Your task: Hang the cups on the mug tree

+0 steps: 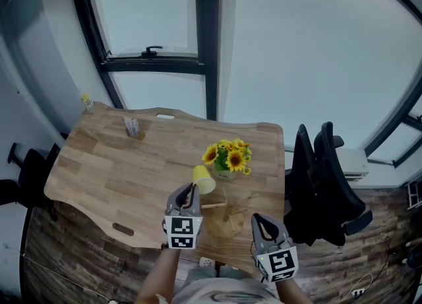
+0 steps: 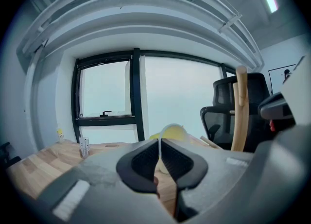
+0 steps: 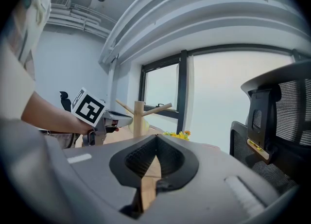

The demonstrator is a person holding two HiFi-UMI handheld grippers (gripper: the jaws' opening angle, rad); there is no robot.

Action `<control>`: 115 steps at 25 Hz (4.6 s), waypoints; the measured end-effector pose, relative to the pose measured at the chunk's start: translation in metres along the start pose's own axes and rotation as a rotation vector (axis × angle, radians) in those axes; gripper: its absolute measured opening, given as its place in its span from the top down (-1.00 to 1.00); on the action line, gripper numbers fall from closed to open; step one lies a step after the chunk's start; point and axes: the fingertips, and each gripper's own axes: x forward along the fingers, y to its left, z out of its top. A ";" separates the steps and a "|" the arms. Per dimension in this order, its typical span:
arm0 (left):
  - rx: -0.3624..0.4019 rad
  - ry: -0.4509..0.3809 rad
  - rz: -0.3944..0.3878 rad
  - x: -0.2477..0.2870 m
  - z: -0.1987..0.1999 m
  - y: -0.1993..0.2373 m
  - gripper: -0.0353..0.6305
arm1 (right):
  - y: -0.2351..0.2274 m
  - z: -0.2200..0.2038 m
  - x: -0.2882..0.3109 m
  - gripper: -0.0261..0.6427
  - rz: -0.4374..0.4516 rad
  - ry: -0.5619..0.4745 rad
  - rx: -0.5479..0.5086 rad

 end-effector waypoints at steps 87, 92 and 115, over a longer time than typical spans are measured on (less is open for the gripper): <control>0.375 0.103 -0.160 -0.020 -0.051 -0.097 0.80 | 0.006 -0.020 -0.040 0.93 0.004 0.018 0.046; 0.330 0.121 -0.175 -0.021 -0.053 -0.100 0.75 | 0.006 -0.021 -0.044 0.93 0.002 0.008 0.046; -0.059 0.029 -0.259 -0.072 -0.002 -0.102 0.60 | 0.020 -0.019 -0.046 0.93 0.062 0.001 0.068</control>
